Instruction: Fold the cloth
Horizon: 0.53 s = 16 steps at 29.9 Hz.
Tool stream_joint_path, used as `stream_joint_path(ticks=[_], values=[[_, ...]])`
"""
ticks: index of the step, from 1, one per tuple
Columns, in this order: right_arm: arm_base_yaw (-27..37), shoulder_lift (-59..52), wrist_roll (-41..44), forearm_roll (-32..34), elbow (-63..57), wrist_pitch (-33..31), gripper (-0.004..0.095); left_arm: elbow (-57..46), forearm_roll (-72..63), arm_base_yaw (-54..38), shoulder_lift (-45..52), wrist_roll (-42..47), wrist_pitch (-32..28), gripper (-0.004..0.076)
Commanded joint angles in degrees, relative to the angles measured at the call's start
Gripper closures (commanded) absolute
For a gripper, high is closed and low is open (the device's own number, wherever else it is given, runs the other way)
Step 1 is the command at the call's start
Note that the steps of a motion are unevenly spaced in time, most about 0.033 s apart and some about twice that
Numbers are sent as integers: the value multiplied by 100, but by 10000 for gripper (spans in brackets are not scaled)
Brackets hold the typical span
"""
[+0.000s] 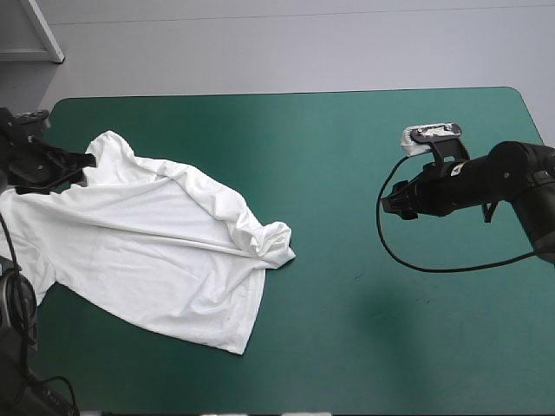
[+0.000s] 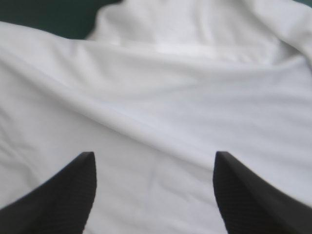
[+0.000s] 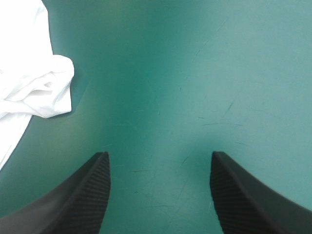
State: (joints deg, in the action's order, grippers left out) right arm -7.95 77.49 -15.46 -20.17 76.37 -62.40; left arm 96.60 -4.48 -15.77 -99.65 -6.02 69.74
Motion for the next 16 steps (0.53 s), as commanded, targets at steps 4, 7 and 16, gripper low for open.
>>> stream_joint_path(ticks=[4,7,16], values=[[32,-171,-5,-152,152,285,343,-1222,-121,1497,1435,148,51,227],[32,-159,8,-152,152,290,343,-2211,-121,2391,2114,523,-111,227],[32,-137,-5,-166,152,360,342,-4272,-66,4958,3302,2255,-879,227]])
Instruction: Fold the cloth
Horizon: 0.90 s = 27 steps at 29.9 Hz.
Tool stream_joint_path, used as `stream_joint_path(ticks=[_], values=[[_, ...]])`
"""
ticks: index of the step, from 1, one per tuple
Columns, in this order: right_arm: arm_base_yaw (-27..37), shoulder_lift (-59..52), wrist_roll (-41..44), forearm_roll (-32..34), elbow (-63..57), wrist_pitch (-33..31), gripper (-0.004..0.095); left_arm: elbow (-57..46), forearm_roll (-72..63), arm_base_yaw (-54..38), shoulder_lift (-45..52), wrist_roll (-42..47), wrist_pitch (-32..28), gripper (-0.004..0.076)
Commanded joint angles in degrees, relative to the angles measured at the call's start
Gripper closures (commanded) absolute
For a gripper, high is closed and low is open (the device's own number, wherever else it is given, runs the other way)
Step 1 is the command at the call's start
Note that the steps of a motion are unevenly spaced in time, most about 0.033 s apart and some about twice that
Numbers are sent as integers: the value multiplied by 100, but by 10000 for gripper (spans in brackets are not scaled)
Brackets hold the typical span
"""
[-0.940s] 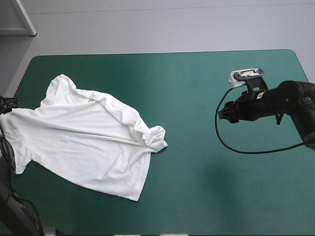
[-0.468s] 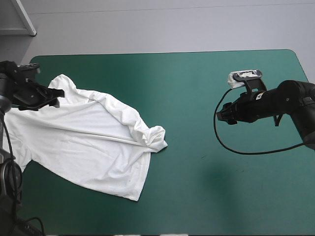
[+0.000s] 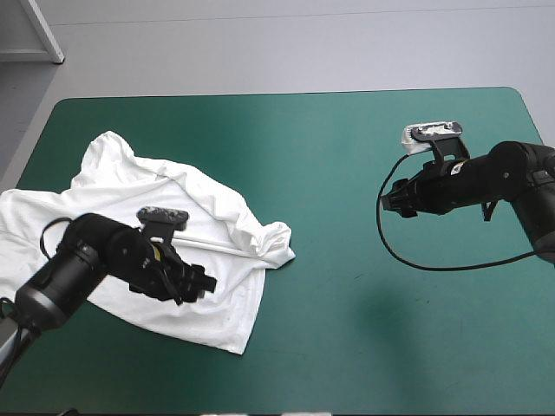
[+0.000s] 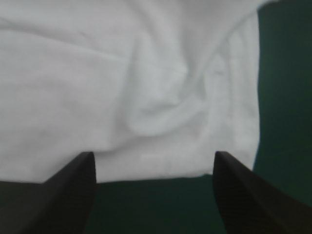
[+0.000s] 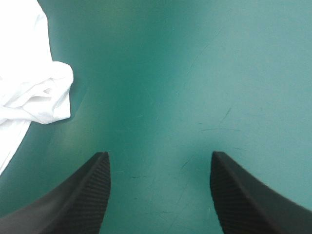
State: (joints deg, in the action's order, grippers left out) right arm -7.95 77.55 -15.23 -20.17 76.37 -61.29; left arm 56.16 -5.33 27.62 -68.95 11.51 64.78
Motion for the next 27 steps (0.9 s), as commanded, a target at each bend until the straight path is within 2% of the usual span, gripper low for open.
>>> stream_joint_path(ticks=[1,7,12,21,23,27], values=[[32,-143,-37,-192,152,247,343,-314,79,820,232,626,-427,227],[32,-140,-60,-298,152,323,343,-567,685,2007,-82,1419,-665,227],[32,-140,-72,-319,152,378,343,-567,749,2554,-378,1756,-787,227],[-27,141,-304,-803,162,475,343,-573,781,2791,-983,2041,-1215,227],[-191,280,-304,-722,162,510,343,-642,781,2791,-1091,2058,-1362,227],[-695,619,-304,-618,162,752,343,-1079,755,2791,-1176,2152,-2028,227]])
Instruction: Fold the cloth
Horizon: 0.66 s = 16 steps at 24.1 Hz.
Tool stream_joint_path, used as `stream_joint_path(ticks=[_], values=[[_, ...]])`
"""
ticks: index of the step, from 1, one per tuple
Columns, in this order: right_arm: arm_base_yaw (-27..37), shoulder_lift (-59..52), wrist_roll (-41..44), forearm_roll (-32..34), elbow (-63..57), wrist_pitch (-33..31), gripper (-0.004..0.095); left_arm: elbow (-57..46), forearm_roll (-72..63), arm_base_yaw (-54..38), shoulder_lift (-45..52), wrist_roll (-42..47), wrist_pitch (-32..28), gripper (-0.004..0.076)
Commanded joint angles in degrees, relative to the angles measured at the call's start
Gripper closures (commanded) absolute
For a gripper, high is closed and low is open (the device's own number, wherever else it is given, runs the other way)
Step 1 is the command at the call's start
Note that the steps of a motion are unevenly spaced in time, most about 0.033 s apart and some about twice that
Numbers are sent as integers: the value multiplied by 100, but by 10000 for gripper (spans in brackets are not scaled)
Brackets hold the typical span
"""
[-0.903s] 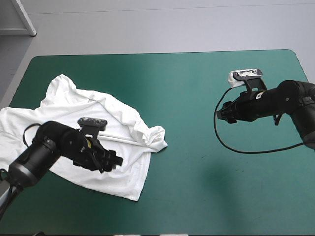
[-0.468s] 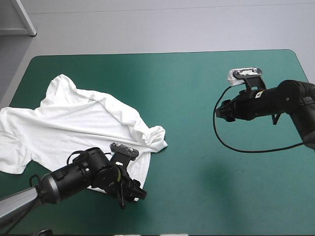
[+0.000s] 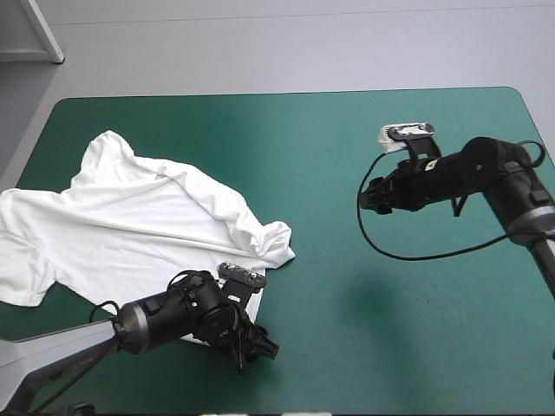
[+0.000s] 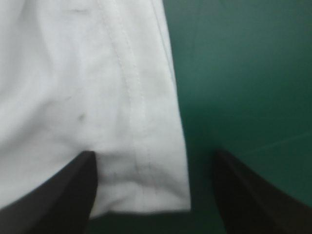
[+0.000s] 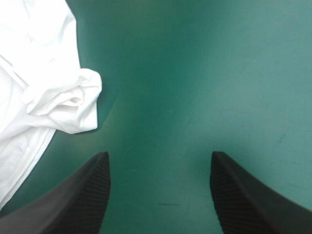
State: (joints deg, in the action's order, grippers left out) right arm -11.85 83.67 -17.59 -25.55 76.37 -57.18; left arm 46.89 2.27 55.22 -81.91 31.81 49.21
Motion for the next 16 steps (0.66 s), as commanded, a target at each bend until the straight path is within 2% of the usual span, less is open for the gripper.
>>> stream_joint_path(ticks=[1,6,8,10,12,13,16], values=[[-525,123,-27,2,173,440,343,-294,-16,31,120,194,-655,227],[-1025,559,99,243,210,555,342,-742,-49,31,120,499,-752,234],[-1175,697,110,243,209,615,343,-783,-115,31,120,595,-635,276],[-1349,828,109,243,209,728,343,-783,-227,31,120,593,-524,381],[-1696,1096,170,243,216,1081,343,-783,-264,31,120,593,-548,637],[-1752,1163,170,243,216,1166,343,-783,-264,31,120,593,-565,715],[-1868,1491,168,38,216,1508,343,-783,-264,31,120,580,-674,732]])
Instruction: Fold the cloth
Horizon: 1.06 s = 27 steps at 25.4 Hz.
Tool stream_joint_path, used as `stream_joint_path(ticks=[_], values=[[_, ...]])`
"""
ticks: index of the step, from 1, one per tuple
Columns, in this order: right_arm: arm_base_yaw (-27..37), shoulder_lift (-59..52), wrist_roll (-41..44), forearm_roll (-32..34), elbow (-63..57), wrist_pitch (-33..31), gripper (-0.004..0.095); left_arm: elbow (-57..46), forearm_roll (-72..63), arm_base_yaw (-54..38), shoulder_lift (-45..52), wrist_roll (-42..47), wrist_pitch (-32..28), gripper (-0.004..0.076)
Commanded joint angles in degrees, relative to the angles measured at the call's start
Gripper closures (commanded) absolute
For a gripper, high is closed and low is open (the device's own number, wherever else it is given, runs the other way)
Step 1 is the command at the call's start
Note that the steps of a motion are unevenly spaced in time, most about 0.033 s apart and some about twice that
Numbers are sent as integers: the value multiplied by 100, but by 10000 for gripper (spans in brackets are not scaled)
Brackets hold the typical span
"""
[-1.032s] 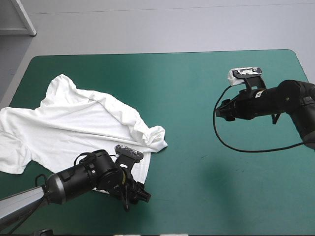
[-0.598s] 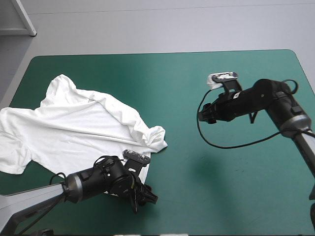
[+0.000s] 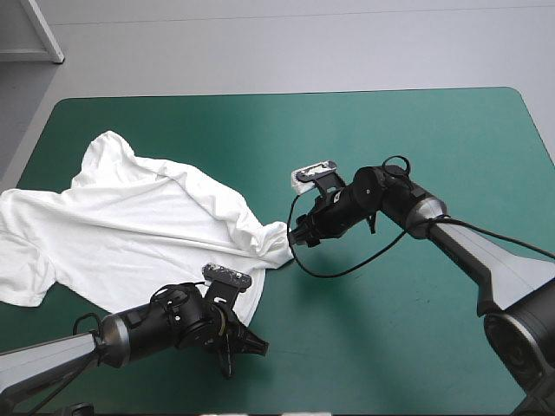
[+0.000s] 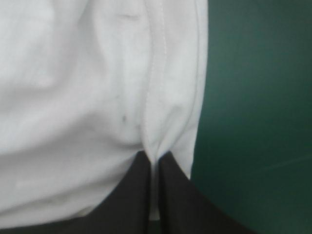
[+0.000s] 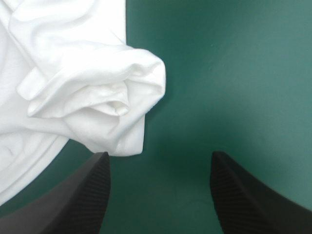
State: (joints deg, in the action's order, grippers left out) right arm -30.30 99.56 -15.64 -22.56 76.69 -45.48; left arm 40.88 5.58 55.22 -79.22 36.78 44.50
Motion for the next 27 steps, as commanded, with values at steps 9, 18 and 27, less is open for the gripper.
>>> stream_joint_path(ticks=[9,18,27], values=[[-211,749,-683,-1201,308,379,360,-182,-558,31,-149,54,-227,732],[-507,816,-639,-880,308,588,923,-182,-509,31,-149,54,-227,732],[127,-121,-330,-394,754,359,921,184,53,31,-18,54,690,732]])
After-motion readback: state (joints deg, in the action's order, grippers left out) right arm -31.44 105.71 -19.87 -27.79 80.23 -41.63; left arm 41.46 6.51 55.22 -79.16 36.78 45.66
